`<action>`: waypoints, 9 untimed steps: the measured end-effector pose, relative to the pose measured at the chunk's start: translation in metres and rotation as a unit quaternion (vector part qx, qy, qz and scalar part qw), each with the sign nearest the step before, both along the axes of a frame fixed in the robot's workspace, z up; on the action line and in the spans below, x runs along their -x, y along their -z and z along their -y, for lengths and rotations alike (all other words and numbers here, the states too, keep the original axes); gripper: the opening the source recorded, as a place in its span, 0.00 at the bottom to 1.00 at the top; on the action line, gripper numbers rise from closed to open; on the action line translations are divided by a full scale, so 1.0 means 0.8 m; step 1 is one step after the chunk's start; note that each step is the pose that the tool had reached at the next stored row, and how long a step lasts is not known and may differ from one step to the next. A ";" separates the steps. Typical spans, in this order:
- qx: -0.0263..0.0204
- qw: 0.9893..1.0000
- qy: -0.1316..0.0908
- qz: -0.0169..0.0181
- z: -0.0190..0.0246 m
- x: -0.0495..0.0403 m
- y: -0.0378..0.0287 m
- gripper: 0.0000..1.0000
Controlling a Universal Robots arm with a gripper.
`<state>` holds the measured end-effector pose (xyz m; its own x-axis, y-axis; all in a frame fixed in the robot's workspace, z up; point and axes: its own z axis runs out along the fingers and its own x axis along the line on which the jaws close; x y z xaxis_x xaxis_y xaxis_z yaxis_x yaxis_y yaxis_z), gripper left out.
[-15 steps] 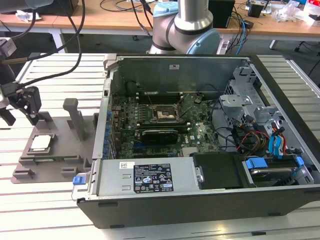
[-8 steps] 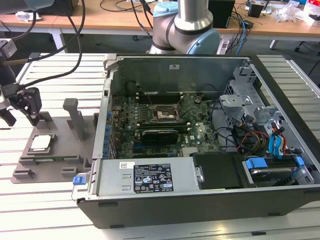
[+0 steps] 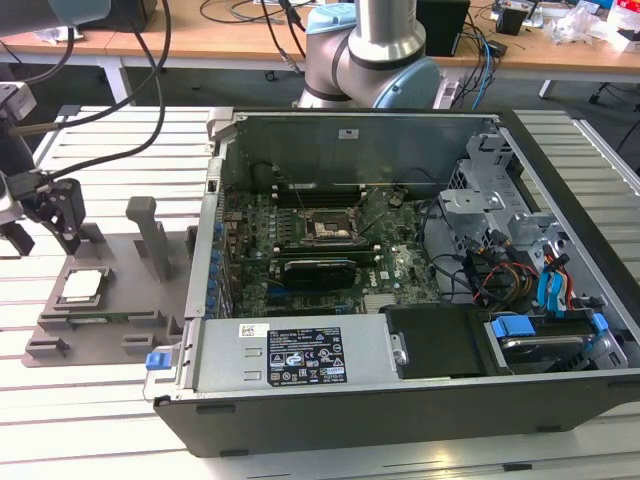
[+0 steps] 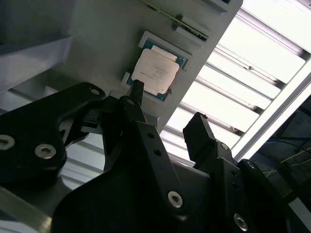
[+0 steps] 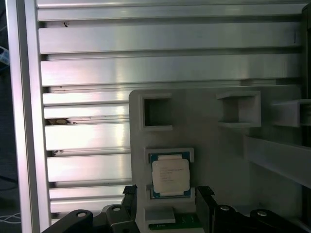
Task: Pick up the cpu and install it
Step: 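Pick up the cpu and move it towards the insertion slot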
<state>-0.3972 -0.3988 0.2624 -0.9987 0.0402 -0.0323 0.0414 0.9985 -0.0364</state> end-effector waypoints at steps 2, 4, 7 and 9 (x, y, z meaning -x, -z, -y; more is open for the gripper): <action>0.000 1.000 0.000 0.000 0.0000 0.000 0.0009 0.60; 0.000 1.000 0.000 0.000 0.0000 0.000 0.0018 0.60; 0.000 1.000 0.000 0.000 0.0000 0.000 0.0035 0.60; 0.000 1.000 0.000 0.000 0.0000 0.000 0.0045 0.60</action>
<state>-0.3972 -0.3988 0.2588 -0.9987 0.0402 -0.0324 0.0413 0.9985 -0.0366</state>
